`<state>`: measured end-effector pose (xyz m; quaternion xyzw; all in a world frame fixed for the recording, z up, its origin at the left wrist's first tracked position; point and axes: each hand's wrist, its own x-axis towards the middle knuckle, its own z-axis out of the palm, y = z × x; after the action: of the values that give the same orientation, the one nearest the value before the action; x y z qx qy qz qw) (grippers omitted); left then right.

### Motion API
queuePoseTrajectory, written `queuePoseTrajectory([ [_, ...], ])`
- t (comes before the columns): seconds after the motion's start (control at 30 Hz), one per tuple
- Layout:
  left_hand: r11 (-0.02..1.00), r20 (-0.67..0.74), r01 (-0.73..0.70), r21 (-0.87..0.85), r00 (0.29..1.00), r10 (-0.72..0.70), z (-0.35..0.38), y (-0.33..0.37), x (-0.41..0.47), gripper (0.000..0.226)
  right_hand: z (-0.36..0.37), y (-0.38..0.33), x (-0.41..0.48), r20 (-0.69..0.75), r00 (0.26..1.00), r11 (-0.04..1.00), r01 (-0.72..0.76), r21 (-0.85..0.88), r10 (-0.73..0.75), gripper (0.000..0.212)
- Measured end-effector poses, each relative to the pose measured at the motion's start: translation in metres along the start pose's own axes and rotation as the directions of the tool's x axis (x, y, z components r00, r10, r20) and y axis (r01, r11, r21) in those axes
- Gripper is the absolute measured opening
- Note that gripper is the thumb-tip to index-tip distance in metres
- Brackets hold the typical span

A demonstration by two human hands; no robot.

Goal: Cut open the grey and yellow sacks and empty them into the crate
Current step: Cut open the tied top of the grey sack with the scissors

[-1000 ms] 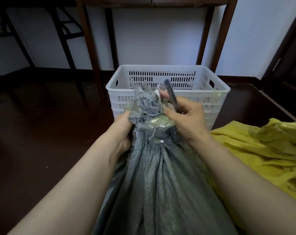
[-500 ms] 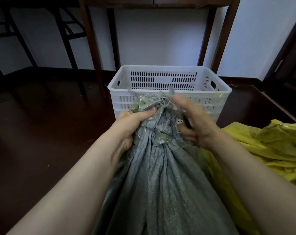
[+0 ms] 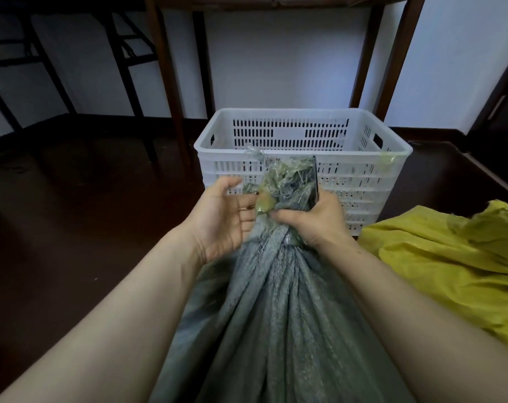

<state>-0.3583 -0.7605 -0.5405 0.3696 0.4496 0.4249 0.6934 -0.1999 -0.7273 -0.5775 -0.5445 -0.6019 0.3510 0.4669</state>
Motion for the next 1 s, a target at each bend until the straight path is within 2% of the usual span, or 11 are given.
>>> queuePoseTrajectory([
  [0.07, 0.965, -0.222, -0.038, 0.258, 0.97, 0.097, -0.023, -0.013, 0.003, 0.036, 0.001, 0.008, 0.01, -0.047, 0.998, 0.997, -0.054, -0.058, 0.051, 0.041],
  [0.1, 0.89, -0.295, 0.0, 0.455, 0.944, 0.151, -0.039, -0.02, 0.004, 0.043, 0.0, 0.015, 0.017, -0.076, 0.994, 0.993, -0.087, -0.085, 0.08, 0.042],
  [0.17, 0.584, -0.341, 0.224, 0.78, 0.935, 0.097, -0.069, -0.035, 0.005, 0.089, -0.004, 0.031, 0.025, -0.126, 0.984, 0.977, -0.146, -0.156, 0.127, 0.039],
  [0.23, 0.287, -0.37, 0.362, 0.887, 0.929, -0.028, -0.097, -0.057, 0.006, 0.125, -0.001, 0.05, 0.028, -0.137, 0.977, 0.944, -0.196, -0.265, 0.164, 0.037],
  [0.27, 0.233, -0.403, 0.405, 0.884, 0.913, -0.061, -0.11, -0.068, 0.01, 0.135, 0.004, 0.059, 0.029, -0.13, 0.976, 0.923, -0.209, -0.322, 0.176, 0.037],
  [0.47, 0.348, -0.455, 0.42, 0.838, 0.89, 0.02, -0.159, -0.09, 0.07, 0.135, 0.045, 0.094, 0.055, -0.076, 0.984, 0.864, -0.18, -0.47, 0.163, 0.047],
  [0.6, 0.321, -0.318, 0.247, 0.914, 0.929, 0.188, -0.183, -0.093, 0.115, 0.07, 0.067, 0.111, 0.071, -0.067, 0.982, 0.823, -0.186, -0.537, 0.178, 0.046],
  [0.67, 0.383, -0.344, 0.193, 0.904, 0.859, 0.38, -0.186, -0.094, 0.124, 0.032, 0.075, 0.119, 0.079, -0.069, 0.977, 0.83, -0.208, -0.517, 0.201, 0.046],
  [0.8, 0.177, -0.353, 0.31, 0.934, 0.73, 0.585, -0.176, -0.097, 0.126, 0.025, 0.086, 0.126, 0.085, -0.052, 0.975, 0.81, -0.21, -0.547, 0.217, 0.048],
  [0.9, 0.09, -0.273, 0.277, 0.957, 0.747, 0.606, -0.16, -0.095, 0.12, 0.012, 0.085, 0.127, 0.075, -0.025, 0.963, 0.762, -0.227, -0.606, 0.268, 0.062],
  [1.0, 0.134, -0.365, 0.34, 0.931, 0.841, 0.399, -0.138, -0.102, 0.107, 0.01, 0.085, 0.126, 0.059, 0.026, 0.936, 0.712, -0.248, -0.657, 0.35, 0.068],
])
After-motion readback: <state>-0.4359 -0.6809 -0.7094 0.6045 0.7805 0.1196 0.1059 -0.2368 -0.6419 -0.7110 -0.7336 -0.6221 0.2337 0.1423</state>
